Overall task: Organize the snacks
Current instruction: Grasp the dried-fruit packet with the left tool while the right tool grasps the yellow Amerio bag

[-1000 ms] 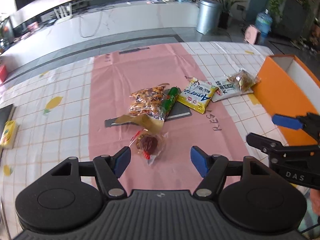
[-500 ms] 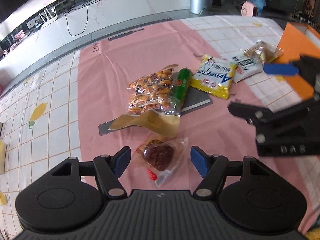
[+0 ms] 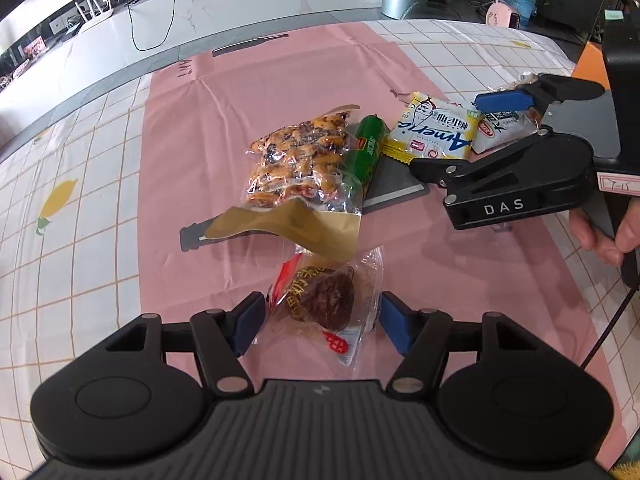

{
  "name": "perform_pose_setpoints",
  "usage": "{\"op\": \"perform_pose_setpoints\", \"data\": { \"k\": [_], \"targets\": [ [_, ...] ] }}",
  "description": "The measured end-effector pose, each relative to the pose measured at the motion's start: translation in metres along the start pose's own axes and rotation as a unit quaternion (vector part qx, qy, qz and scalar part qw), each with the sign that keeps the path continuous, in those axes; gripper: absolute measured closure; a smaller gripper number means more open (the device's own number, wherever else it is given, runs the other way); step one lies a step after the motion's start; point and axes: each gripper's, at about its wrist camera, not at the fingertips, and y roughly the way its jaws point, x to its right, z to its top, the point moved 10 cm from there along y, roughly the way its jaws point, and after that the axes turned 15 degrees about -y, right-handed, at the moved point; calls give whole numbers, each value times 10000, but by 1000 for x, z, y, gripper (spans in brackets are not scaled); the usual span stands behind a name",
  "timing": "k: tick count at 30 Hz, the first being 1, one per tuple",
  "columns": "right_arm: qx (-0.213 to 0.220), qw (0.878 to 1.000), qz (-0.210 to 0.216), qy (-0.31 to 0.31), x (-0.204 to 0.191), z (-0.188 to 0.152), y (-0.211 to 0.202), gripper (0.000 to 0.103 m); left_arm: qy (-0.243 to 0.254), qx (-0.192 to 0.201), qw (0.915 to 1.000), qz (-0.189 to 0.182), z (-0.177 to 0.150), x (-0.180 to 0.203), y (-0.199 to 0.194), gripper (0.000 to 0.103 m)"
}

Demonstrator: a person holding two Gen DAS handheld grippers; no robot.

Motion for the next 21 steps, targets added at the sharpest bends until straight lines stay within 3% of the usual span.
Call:
{"op": "perform_pose_setpoints", "data": {
  "k": [4,9,13,14,21],
  "targets": [
    [39,9995,210,253,0,-2,3,9,-54,14,10000,-23,0,2,-1,29],
    [56,9993,204,308,-9,-4,-8,27,-185,46,9998,-62,-2,3,-3,38],
    [22,9992,198,359,-17,-9,-18,33,-335,-12,9994,-68,-4,3,-5,42],
    [28,9991,197,364,-19,-10,-20,39,-395,-53,9992,-66,-4,3,-6,42],
    [-96,9977,252,622,-29,-19,-39,45,-606,-96,9981,-99,-12,12,-25,43]
  ]
}}
